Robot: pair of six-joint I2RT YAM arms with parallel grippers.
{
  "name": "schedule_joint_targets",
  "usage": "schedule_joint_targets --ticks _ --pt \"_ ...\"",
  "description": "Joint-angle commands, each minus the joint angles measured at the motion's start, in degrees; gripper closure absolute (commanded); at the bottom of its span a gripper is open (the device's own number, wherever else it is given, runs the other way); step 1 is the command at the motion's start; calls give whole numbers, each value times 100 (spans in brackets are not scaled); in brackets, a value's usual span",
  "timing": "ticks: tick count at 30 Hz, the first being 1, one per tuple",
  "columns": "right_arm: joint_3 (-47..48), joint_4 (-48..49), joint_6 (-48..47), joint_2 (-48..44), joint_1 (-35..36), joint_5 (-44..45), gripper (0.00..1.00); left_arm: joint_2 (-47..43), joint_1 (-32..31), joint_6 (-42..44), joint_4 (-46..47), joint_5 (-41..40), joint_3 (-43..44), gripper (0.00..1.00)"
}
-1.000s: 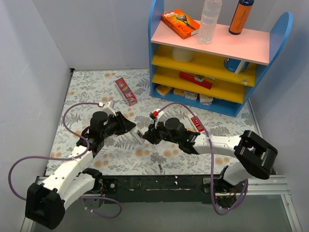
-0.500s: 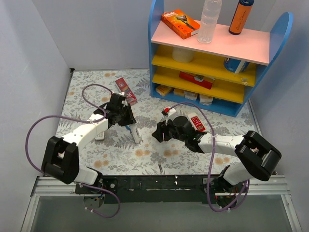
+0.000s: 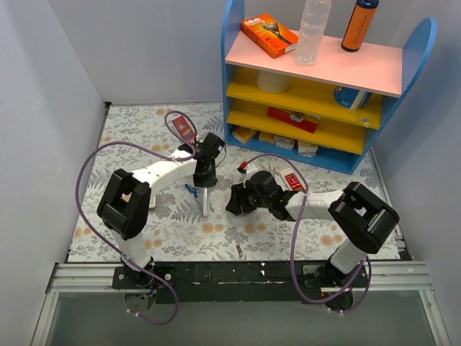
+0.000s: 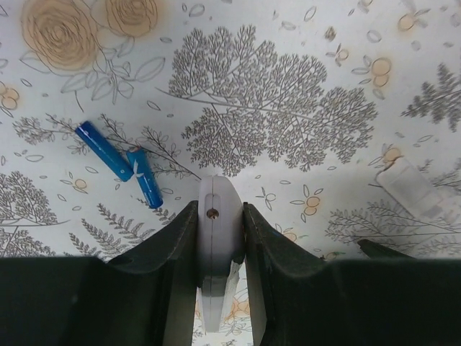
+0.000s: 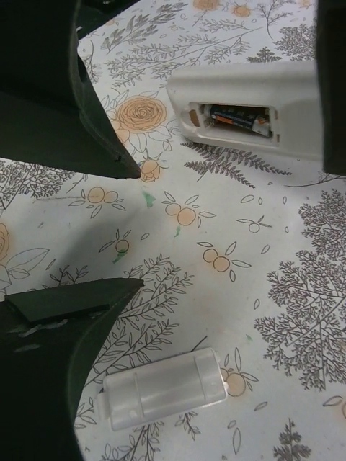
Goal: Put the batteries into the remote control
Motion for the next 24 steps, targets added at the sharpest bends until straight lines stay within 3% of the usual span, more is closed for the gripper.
schedule_joint_targets --ticks 1,8,15,18,21,24 --pt "100 108 384 21 -21 -189 35 225 -287 -171 -481 -456 204 100" --pt "48 99 472 48 -39 -83 36 910 -559 -250 -358 -579 442 100" --pt "-49 204 534 74 -65 -101 36 1288 -902 -408 -305 -737 363 79" --pt "-40 240 560 109 -74 -162 36 1315 -973 -461 -270 -667 257 77" --pt "-40 275 499 118 -74 -241 36 1140 -973 -505 -218 -763 134 97" --pt "73 109 402 179 -74 -207 38 815 -973 -514 -174 -930 64 100"
